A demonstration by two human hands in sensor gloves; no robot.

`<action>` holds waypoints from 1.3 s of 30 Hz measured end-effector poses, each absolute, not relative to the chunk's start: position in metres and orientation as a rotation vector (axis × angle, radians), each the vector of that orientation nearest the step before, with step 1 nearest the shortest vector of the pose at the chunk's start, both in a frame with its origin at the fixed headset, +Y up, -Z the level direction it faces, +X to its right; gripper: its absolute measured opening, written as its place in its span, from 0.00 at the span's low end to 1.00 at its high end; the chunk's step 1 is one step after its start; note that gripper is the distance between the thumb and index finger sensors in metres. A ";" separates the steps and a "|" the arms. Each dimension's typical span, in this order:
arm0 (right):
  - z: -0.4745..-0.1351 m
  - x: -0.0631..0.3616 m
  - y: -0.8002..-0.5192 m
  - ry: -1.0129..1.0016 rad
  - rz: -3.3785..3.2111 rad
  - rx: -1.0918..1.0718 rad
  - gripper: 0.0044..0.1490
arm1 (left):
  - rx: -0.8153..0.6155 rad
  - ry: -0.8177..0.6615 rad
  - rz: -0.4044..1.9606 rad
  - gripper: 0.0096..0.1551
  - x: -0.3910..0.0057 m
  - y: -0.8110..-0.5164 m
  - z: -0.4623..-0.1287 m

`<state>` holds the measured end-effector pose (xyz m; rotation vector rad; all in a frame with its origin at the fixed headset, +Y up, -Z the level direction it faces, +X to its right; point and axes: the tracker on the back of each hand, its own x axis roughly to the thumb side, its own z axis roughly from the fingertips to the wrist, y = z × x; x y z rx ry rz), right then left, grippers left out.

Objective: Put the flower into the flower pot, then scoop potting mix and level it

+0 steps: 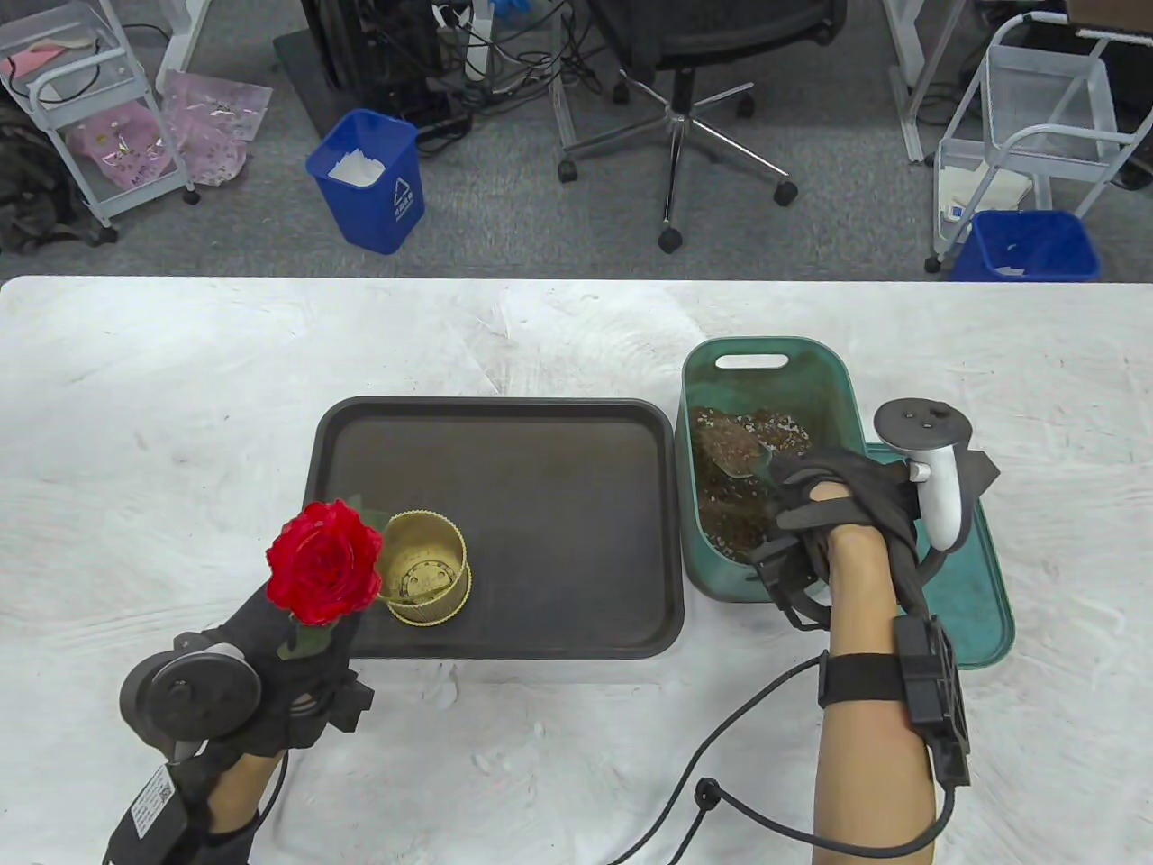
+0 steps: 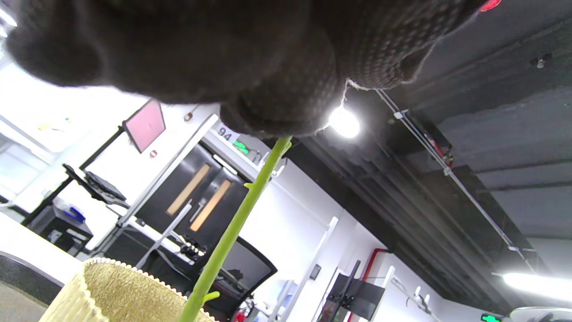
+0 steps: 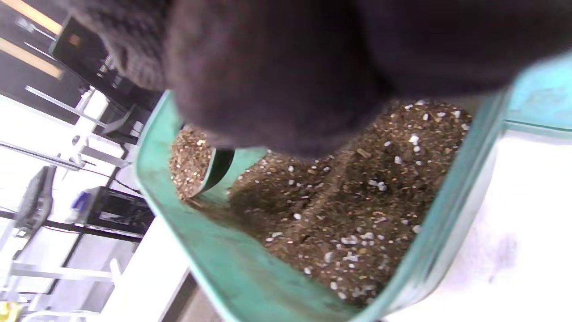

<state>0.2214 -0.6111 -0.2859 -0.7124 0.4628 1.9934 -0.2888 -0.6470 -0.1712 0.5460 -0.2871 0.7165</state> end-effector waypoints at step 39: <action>-0.279 -0.018 -0.629 0.798 2.392 0.024 0.30 | 0.561 -0.289 0.672 0.24 -0.289 -0.646 -0.170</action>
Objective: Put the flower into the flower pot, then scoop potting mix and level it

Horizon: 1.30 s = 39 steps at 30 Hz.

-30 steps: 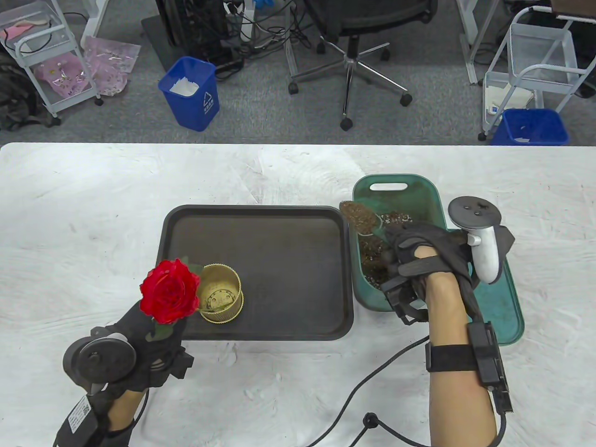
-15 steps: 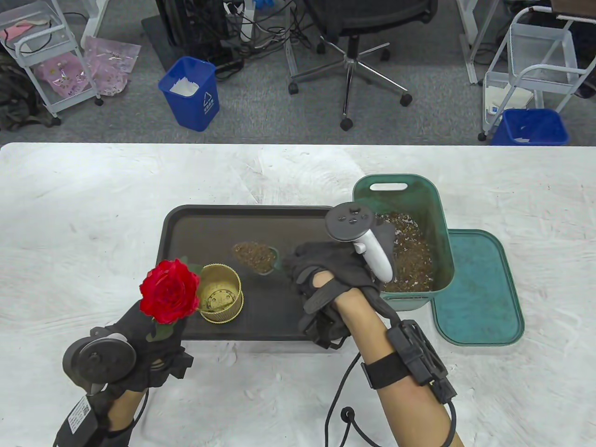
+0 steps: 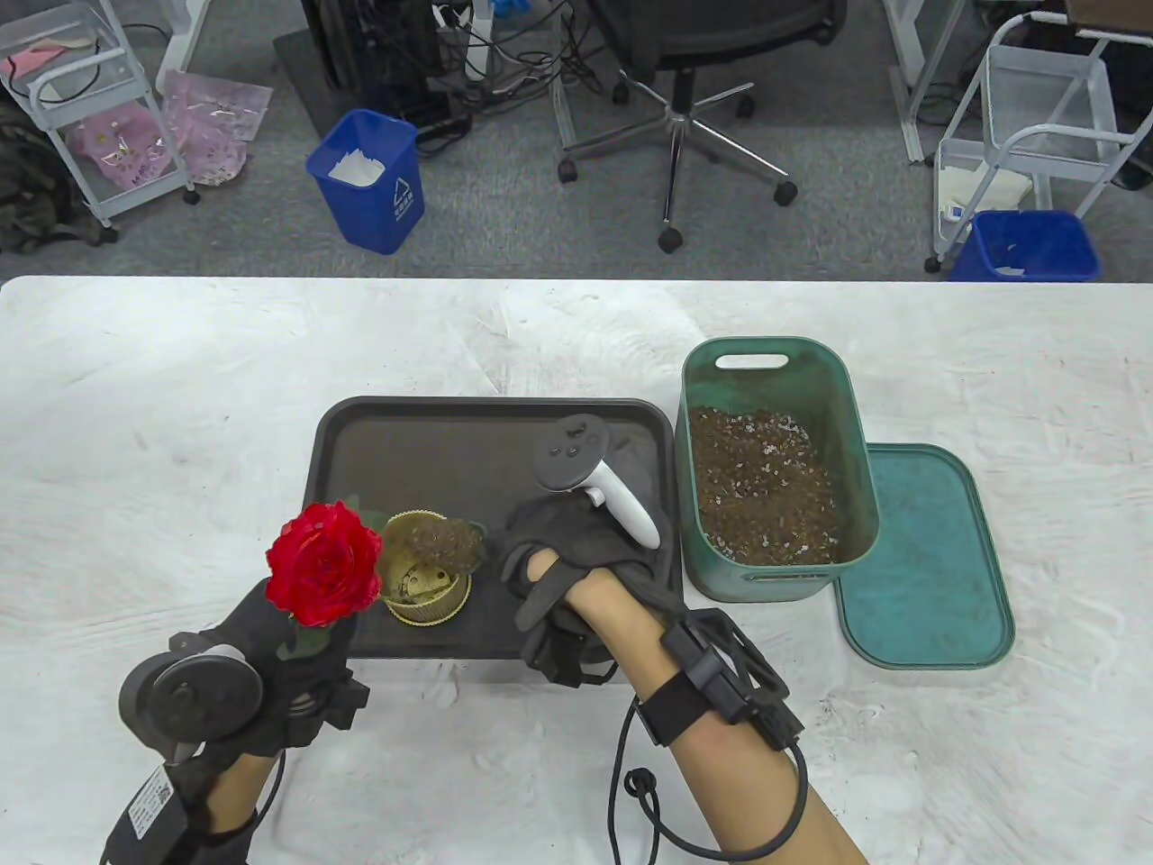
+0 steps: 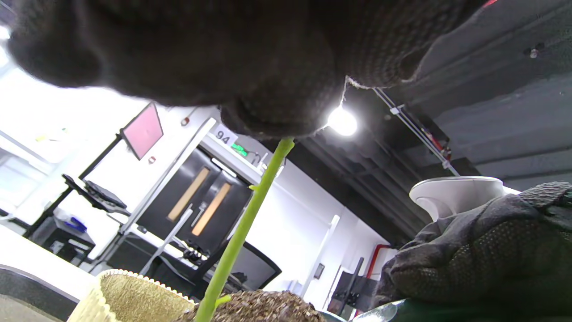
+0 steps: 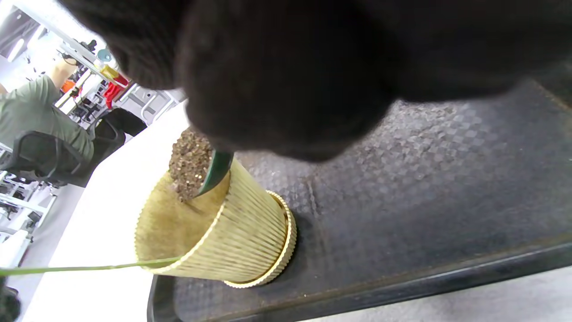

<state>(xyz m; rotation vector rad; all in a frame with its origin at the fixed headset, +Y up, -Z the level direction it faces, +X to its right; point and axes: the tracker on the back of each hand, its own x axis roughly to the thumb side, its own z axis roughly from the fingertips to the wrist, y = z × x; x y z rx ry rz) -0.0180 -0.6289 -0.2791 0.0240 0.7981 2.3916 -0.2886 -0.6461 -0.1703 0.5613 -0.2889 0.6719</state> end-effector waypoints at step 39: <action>-0.220 -0.074 -0.564 -0.127 3.177 0.400 0.31 | 0.566 -0.291 0.654 0.24 -0.288 -0.645 -0.170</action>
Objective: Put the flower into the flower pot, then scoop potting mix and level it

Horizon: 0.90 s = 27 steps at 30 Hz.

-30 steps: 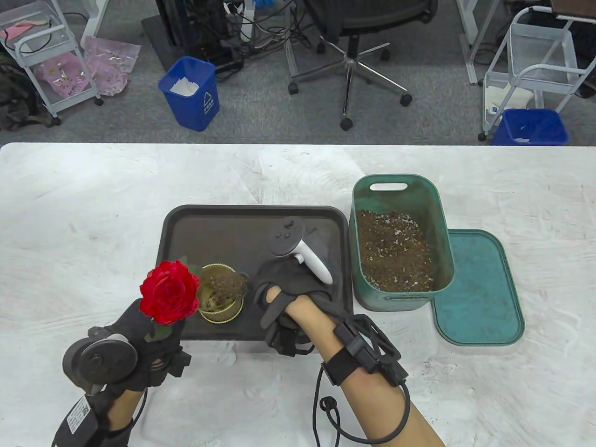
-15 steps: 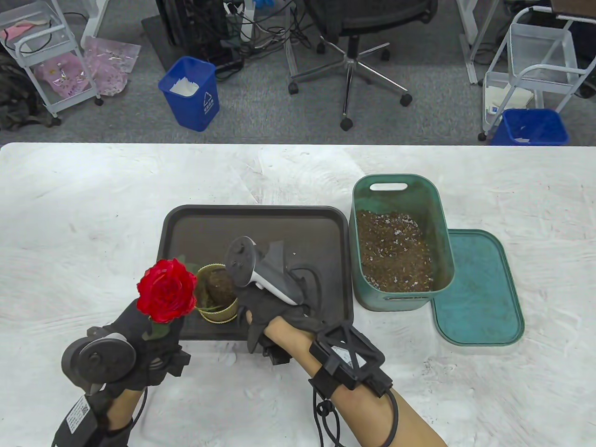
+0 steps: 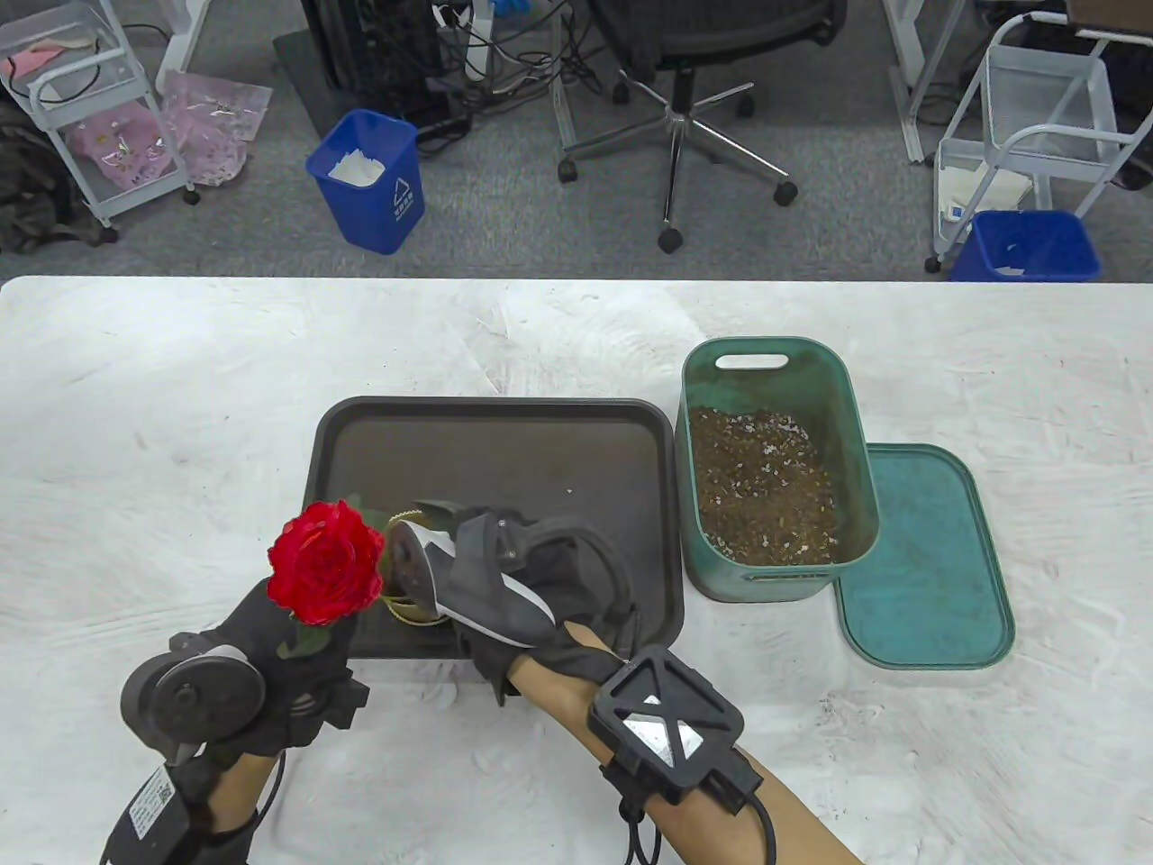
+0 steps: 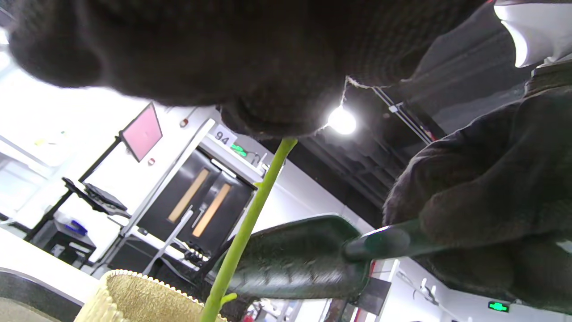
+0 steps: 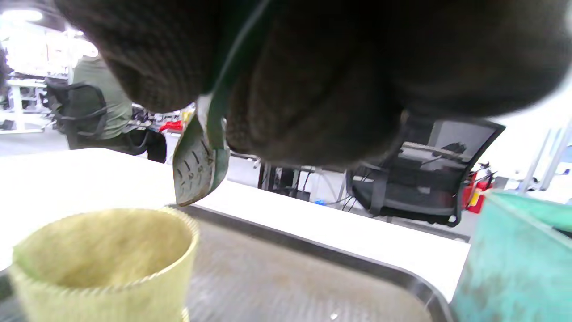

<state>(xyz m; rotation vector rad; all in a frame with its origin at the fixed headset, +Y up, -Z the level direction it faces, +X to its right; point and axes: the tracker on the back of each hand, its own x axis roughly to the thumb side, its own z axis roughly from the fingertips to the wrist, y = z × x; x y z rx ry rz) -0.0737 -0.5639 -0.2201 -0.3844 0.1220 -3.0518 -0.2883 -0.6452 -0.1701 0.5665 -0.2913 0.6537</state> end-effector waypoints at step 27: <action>-0.270 0.136 -0.531 -0.036 -2.907 0.651 0.30 | 0.574 -0.305 0.638 0.24 -0.285 -0.646 -0.168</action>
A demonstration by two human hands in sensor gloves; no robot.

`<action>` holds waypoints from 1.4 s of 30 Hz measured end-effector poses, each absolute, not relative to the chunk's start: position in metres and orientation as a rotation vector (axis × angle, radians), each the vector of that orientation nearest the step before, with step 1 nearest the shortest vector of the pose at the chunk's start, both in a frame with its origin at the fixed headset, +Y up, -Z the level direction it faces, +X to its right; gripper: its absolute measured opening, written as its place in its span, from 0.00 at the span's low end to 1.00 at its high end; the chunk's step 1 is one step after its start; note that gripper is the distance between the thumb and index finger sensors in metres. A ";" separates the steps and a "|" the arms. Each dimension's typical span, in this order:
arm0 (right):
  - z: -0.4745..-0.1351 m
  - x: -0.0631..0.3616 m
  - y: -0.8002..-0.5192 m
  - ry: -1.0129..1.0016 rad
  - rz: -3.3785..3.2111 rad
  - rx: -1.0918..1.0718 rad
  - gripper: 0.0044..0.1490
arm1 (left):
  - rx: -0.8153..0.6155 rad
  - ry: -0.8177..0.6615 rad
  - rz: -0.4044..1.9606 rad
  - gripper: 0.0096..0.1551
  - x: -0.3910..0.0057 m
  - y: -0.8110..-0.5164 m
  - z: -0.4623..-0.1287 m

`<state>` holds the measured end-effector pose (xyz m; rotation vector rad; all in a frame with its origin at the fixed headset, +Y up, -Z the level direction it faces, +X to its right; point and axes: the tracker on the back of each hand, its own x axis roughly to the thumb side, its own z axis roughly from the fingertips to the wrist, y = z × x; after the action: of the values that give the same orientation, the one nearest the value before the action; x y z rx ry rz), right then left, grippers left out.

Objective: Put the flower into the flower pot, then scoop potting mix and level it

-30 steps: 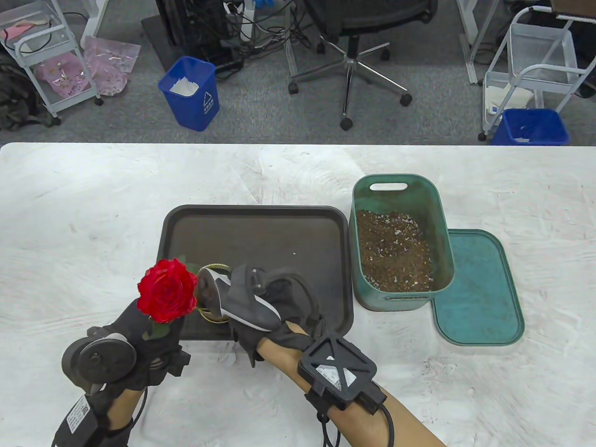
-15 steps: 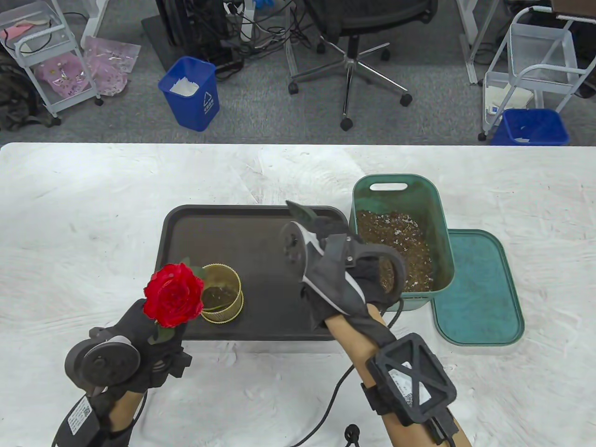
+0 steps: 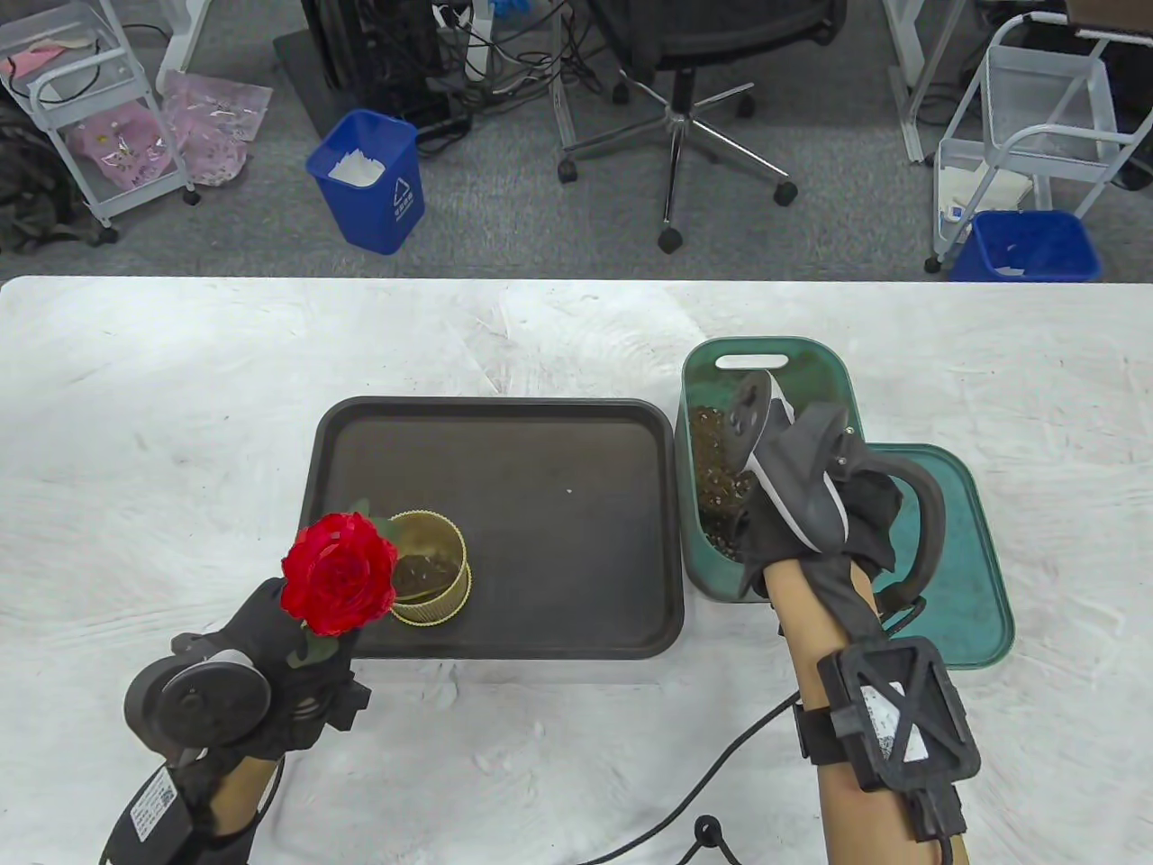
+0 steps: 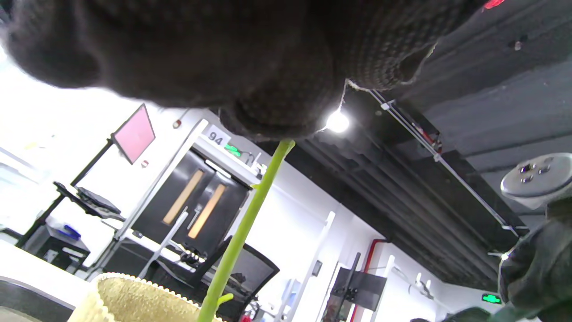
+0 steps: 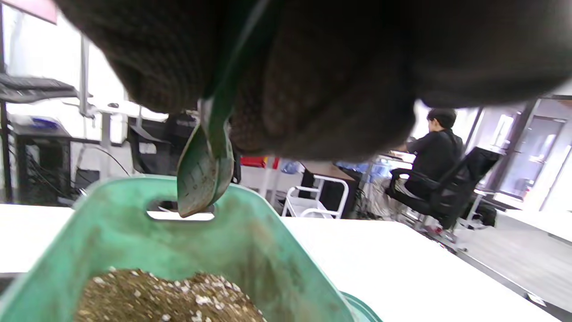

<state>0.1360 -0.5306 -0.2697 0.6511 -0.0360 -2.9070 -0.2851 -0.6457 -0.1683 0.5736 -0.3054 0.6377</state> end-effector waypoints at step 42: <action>-0.306 0.180 -0.616 -1.110 -3.041 0.723 0.30 | 0.559 -0.279 0.653 0.24 -0.289 -0.647 -0.172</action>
<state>0.1796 -0.6158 -0.3059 0.7226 -1.1095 -3.0413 -0.2887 -0.6466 -0.1718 0.5592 -0.2791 0.6526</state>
